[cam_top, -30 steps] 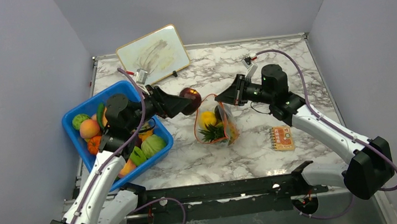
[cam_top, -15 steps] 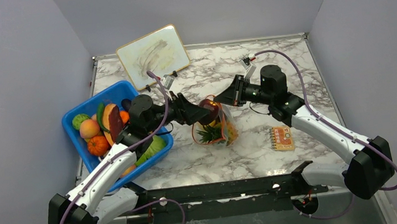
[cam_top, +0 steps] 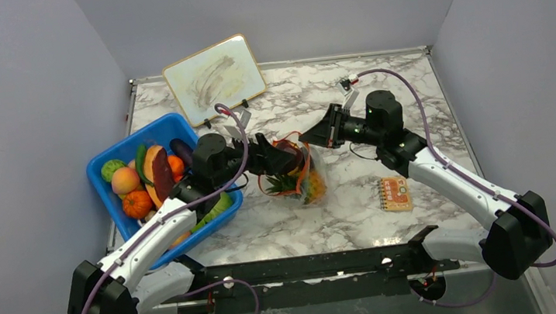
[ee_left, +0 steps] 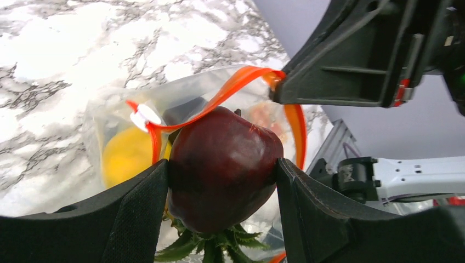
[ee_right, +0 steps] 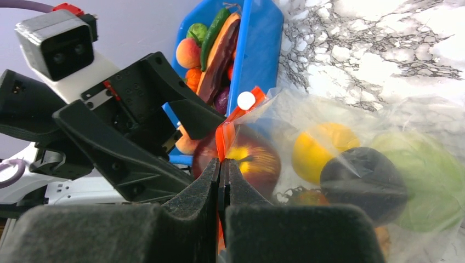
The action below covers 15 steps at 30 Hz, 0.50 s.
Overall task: Place the food in the zip-top bag and seal the zipper
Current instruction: Place the fake fruit in the zipper food storage bag.
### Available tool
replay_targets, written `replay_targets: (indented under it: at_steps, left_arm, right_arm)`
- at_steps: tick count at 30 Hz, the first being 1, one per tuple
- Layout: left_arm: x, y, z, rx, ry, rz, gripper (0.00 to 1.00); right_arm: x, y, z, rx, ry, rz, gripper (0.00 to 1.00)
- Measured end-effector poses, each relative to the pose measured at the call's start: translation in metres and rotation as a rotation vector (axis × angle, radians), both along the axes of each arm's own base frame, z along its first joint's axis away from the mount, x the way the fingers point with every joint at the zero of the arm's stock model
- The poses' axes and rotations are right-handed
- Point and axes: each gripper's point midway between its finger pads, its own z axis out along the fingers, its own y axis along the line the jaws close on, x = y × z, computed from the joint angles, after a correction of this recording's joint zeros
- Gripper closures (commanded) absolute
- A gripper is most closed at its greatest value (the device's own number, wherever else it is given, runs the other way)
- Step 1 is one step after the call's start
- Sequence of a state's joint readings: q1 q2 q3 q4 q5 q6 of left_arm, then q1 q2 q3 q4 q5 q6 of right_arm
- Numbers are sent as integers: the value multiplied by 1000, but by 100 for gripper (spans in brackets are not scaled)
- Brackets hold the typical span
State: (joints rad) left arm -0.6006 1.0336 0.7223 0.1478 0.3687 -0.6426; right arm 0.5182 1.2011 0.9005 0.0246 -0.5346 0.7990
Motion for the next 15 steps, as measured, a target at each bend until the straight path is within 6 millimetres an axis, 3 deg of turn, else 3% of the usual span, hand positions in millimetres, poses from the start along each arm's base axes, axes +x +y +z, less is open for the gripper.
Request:
replay_targets:
  at_steps: [3,6,15]
  left_arm:
    - [1,-3,-12,34,16,4,63]
    - [2,-5,-21,63,25,13,55]
    - [5,-3,-22,114,1,32,18]
  right_arm:
    - [-2,2,1,2,-7,13,99]
    - [-5,4,2,2,-12,26,99]
    - [-7,6,2,4,-18,36,99]
